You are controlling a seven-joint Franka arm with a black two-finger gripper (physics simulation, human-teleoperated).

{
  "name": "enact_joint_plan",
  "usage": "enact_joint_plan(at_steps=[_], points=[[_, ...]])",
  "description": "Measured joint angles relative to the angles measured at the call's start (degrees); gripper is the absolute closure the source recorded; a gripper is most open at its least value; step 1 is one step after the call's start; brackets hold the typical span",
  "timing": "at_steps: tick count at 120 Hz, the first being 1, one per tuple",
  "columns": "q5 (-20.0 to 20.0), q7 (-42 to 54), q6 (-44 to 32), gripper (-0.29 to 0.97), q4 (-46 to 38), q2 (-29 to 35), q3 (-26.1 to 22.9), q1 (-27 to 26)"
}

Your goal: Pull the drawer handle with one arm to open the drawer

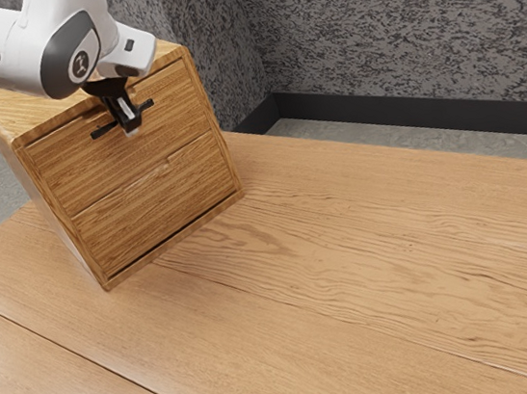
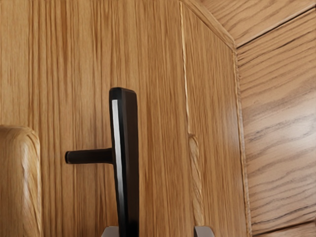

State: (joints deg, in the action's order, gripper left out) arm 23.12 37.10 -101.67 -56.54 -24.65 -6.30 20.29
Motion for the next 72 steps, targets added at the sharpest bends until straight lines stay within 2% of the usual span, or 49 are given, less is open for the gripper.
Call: enact_joint_plan(at_steps=[30,72], points=[[-0.2,0.0,0.4,0.69,-0.4,0.7,0.0,-0.1],[-0.6,0.1,1.8,0.73,-2.1,2.4,-0.1,-0.1]])
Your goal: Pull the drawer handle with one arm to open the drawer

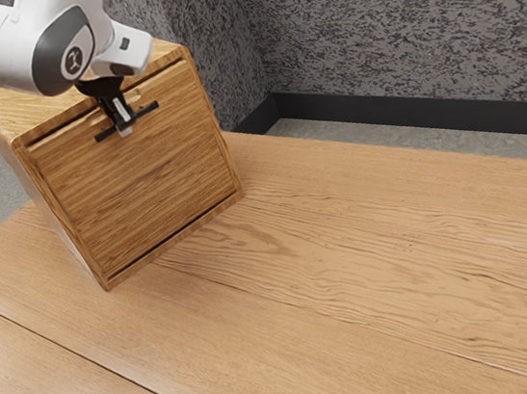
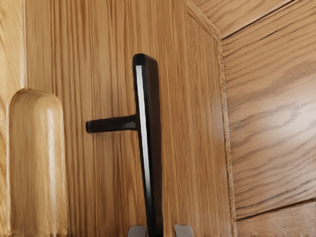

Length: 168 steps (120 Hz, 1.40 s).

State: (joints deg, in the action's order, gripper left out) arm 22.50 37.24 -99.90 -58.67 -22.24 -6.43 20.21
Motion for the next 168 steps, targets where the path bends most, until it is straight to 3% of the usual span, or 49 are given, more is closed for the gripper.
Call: enact_joint_plan(at_steps=[105,168], points=[[-0.3,-0.1,1.7,0.74,-1.6,1.9,-1.4,-0.7],[-1.7,-0.3,2.5,0.75,-8.4,7.3,-4.3,-0.7]])
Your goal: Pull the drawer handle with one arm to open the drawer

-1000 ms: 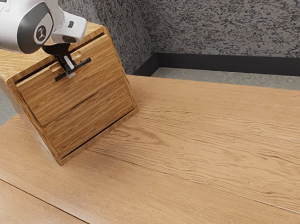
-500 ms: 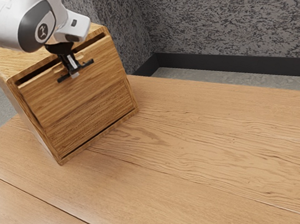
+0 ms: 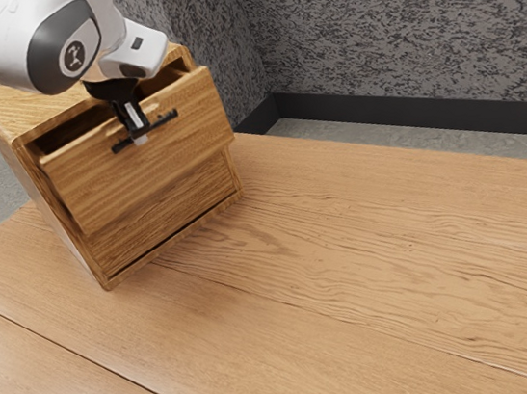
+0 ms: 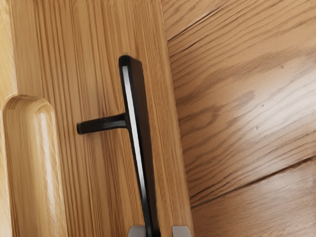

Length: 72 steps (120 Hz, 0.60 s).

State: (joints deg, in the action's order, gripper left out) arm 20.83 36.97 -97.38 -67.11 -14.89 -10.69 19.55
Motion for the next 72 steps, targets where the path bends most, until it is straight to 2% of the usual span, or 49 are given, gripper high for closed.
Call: enact_joint_plan(at_steps=[72], points=[[-1.0,-0.6,0.2,0.73,-7.9,6.0,-4.4,0.3]])
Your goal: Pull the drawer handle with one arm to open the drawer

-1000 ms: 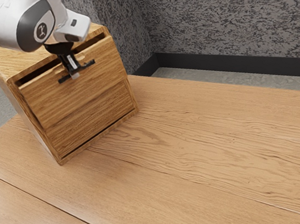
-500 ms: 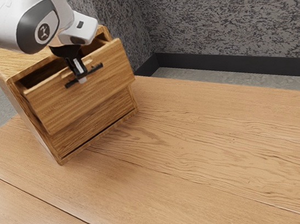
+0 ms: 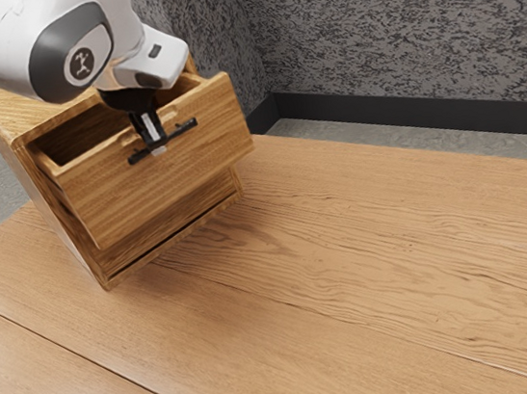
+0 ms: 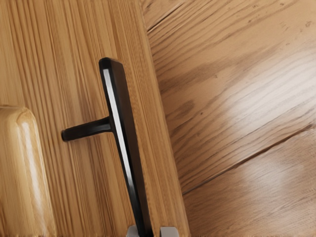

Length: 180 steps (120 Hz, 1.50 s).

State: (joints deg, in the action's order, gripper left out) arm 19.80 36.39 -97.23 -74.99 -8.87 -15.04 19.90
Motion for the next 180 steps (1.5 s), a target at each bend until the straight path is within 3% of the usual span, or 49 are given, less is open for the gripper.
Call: enact_joint_plan(at_steps=[105,122,137,154,168,180], points=[[-1.7,-2.7,1.3,0.71,-9.2,8.6,-7.3,0.0],[-2.5,-3.2,2.2,0.70,-11.1,13.4,-8.3,-0.7],[-2.8,-3.0,9.9,0.42,-4.1,19.5,-9.8,-0.8],[-3.3,-1.8,20.9,0.21,-0.1,24.9,-2.4,-0.5],[-6.0,-0.6,24.9,0.12,3.9,22.4,1.2,-0.4],[-11.4,0.1,23.4,0.07,6.3,14.8,1.6,-0.4]])
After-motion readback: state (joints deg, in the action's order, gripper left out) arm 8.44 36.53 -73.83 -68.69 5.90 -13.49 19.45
